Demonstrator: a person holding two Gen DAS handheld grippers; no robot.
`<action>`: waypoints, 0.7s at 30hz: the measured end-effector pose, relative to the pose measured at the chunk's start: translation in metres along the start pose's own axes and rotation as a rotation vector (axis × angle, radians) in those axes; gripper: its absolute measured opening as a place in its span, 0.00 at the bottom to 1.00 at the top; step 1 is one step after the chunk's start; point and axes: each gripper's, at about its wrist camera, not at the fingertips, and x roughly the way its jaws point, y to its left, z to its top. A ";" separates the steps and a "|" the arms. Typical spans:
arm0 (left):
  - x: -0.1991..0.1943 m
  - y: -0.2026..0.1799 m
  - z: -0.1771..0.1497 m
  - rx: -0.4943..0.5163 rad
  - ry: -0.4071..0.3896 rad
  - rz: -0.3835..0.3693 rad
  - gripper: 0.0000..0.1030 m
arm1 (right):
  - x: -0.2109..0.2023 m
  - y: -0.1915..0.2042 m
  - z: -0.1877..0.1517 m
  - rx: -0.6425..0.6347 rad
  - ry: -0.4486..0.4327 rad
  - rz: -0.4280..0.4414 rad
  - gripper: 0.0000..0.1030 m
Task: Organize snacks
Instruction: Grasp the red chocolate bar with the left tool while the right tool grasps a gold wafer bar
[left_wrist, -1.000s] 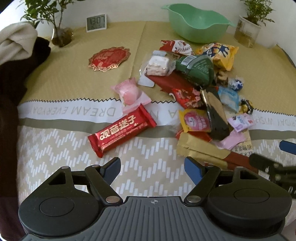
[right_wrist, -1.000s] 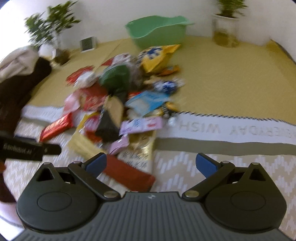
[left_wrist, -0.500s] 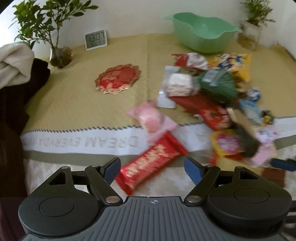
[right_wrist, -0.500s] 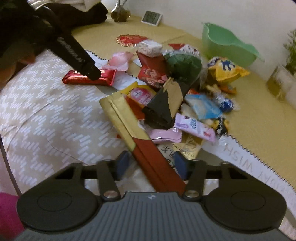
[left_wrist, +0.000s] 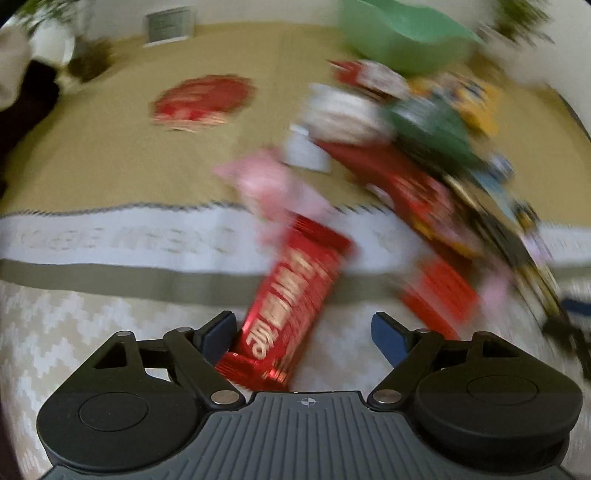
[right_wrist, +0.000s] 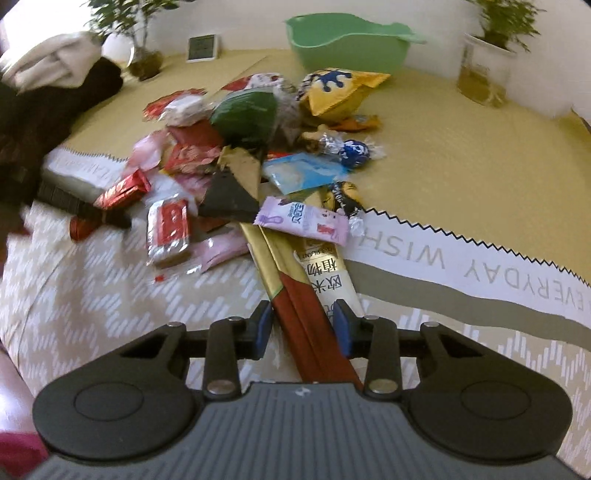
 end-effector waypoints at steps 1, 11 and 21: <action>-0.002 -0.009 -0.003 0.030 0.005 -0.014 1.00 | 0.000 0.000 0.001 0.007 0.000 -0.001 0.43; 0.005 -0.014 0.012 0.027 0.030 0.093 1.00 | 0.011 0.019 0.014 -0.104 0.026 0.020 0.58; 0.001 -0.024 0.018 0.013 0.025 0.123 0.99 | 0.015 0.022 0.023 -0.141 0.030 -0.005 0.32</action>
